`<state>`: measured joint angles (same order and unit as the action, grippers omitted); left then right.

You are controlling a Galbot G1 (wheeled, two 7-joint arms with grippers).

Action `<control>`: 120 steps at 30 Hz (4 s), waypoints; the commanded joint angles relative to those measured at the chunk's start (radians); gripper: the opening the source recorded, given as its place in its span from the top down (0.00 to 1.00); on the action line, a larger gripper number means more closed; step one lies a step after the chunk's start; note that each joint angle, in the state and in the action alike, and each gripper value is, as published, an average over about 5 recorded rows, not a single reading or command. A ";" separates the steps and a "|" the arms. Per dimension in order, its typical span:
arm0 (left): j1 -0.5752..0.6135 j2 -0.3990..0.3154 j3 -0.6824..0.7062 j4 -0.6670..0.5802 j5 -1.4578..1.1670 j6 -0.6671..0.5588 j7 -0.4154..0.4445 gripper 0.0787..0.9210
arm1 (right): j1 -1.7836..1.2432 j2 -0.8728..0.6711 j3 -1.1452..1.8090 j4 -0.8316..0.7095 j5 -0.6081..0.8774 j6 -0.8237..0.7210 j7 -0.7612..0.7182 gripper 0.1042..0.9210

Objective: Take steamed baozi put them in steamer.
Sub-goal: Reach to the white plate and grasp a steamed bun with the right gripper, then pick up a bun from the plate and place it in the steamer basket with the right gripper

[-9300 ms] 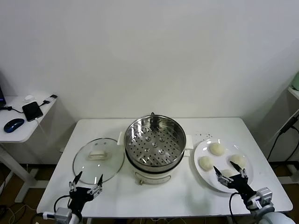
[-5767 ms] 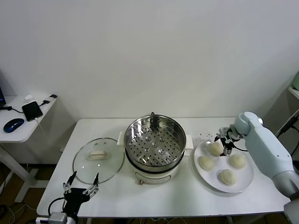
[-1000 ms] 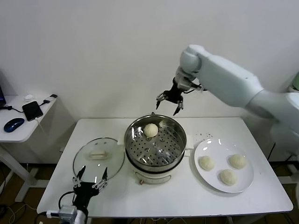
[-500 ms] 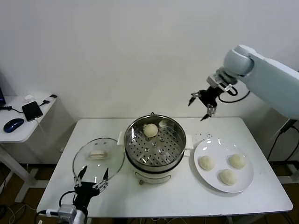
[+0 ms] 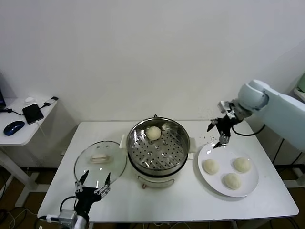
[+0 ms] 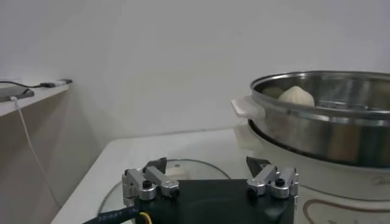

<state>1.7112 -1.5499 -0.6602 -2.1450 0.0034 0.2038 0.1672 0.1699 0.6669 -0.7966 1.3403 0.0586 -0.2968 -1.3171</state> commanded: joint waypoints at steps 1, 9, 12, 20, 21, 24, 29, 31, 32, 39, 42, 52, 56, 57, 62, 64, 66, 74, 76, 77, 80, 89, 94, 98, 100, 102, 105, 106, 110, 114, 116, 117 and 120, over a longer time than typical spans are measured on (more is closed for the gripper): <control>0.001 0.002 0.000 0.009 -0.005 0.000 0.000 0.12 | -0.207 0.009 0.113 -0.003 -0.158 -0.037 0.008 0.12; -0.003 0.007 -0.009 0.034 -0.007 -0.005 0.000 0.12 | -0.276 0.035 0.161 -0.044 -0.221 -0.022 0.029 0.12; -0.007 0.007 -0.008 0.037 -0.008 -0.004 0.001 0.12 | -0.293 0.050 0.178 -0.070 -0.232 -0.022 0.035 0.12; -0.013 0.006 -0.008 0.049 -0.005 -0.004 0.002 0.12 | -0.301 0.091 0.183 -0.125 -0.247 -0.013 0.033 0.12; -0.013 0.006 -0.009 0.051 -0.005 -0.004 0.001 0.12 | -0.302 0.095 0.183 -0.130 -0.251 -0.011 0.034 0.12; -0.013 0.005 -0.010 0.054 -0.005 -0.004 0.001 0.12 | -0.311 0.110 0.187 -0.143 -0.263 -0.003 0.040 0.12; -0.015 0.004 -0.008 0.059 -0.004 -0.005 0.001 0.12 | -0.323 0.127 0.193 -0.156 -0.283 0.002 0.045 0.12; -0.016 0.004 -0.008 0.061 -0.003 -0.006 0.001 0.12 | -0.324 0.132 0.193 -0.161 -0.290 0.003 0.046 0.12; -0.016 0.004 -0.009 0.062 -0.003 -0.006 0.001 0.12 | -0.325 0.133 0.193 -0.163 -0.292 0.003 0.046 0.12; -0.015 0.003 -0.007 0.066 -0.002 -0.007 0.000 0.12 | -0.336 0.139 0.191 -0.165 -0.299 0.001 0.055 0.12; -0.014 0.001 -0.005 0.063 -0.002 -0.007 0.000 0.12 | -0.339 0.140 0.192 -0.166 -0.300 0.001 0.057 0.12; -0.011 0.001 -0.002 0.063 -0.001 -0.008 -0.001 0.12 | -0.348 0.140 0.199 -0.164 -0.302 -0.002 0.063 0.15; -0.010 0.001 -0.001 0.064 0.000 -0.008 -0.002 0.12 | -0.348 0.136 0.205 -0.165 -0.302 -0.002 0.065 0.27; -0.010 0.001 -0.001 0.064 0.001 -0.009 -0.002 0.12 | -0.347 0.135 0.207 -0.165 -0.302 -0.002 0.066 0.32; -0.011 0.000 0.002 0.064 0.004 -0.009 -0.002 0.12 | -0.338 0.127 0.219 -0.162 -0.298 -0.003 0.066 0.49; -0.011 -0.001 0.002 0.063 0.005 -0.009 -0.003 0.12 | -0.322 0.117 0.218 -0.156 -0.290 -0.005 0.064 0.56; -0.012 -0.002 0.003 0.062 0.007 -0.009 -0.003 0.12 | -0.290 0.098 0.205 -0.145 -0.271 -0.008 0.061 0.63; -0.024 -0.008 0.019 0.060 0.020 -0.010 -0.007 0.12 | 0.036 -0.017 -0.038 -0.039 -0.067 -0.053 0.024 0.76; -0.029 -0.008 0.020 0.059 0.025 -0.008 -0.011 0.12 | 0.159 -0.023 -0.126 -0.017 -0.002 -0.069 0.014 0.75; -0.031 -0.008 0.020 0.059 0.028 -0.007 -0.013 0.12 | 0.213 -0.022 -0.164 -0.010 0.023 -0.074 0.009 0.75; -0.035 -0.005 0.018 0.055 0.031 -0.004 -0.018 0.12 | 0.375 0.010 -0.282 -0.007 0.096 -0.090 0.003 0.74; -0.039 -0.001 0.013 0.016 0.030 0.003 -0.021 0.12 | 0.607 0.243 -0.445 -0.082 0.276 -0.149 -0.008 0.74; -0.036 -0.001 0.014 0.001 0.029 0.003 -0.023 0.12 | 0.605 0.378 -0.477 -0.108 0.369 -0.205 0.007 0.74; -0.034 0.000 0.014 -0.009 0.026 0.009 -0.023 0.12 | 0.586 0.481 -0.508 -0.113 0.447 -0.267 0.043 0.74; -0.034 0.000 0.014 -0.015 0.024 0.012 -0.022 0.12 | 0.568 0.531 -0.513 -0.115 0.478 -0.304 0.067 0.74; -0.035 0.001 0.015 -0.019 0.020 0.014 -0.022 0.12 | 0.548 0.580 -0.514 -0.125 0.499 -0.335 0.088 0.74; -0.036 0.001 0.015 -0.024 0.012 0.016 -0.022 0.12 | 0.509 0.650 -0.511 -0.161 0.515 -0.370 0.116 0.72; -0.036 0.000 0.014 -0.026 0.010 0.016 -0.023 0.12 | 0.493 0.672 -0.510 -0.177 0.516 -0.379 0.124 0.72; -0.035 0.000 0.013 -0.032 -0.002 0.019 -0.022 0.12 | 0.432 0.740 -0.505 -0.235 0.500 -0.407 0.151 0.70; -0.037 0.004 0.012 -0.034 -0.011 0.020 -0.020 0.12 | 0.371 0.788 -0.496 -0.285 0.468 -0.427 0.169 0.69; -0.039 0.004 0.008 -0.035 -0.017 0.021 -0.020 0.12 | 0.343 0.807 -0.489 -0.308 0.445 -0.434 0.176 0.69; -0.039 0.003 0.006 -0.035 -0.020 0.022 -0.020 0.12 | 0.329 0.816 -0.486 -0.319 0.431 -0.437 0.180 0.69; -0.039 0.001 0.004 -0.035 -0.027 0.024 -0.021 0.12 | 0.302 0.829 -0.484 -0.328 0.397 -0.445 0.185 0.69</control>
<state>1.6715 -1.5474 -0.6555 -2.1777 -0.0142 0.2257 0.1468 0.5608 1.3665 -1.2715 1.0921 0.4837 -0.6884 -1.1687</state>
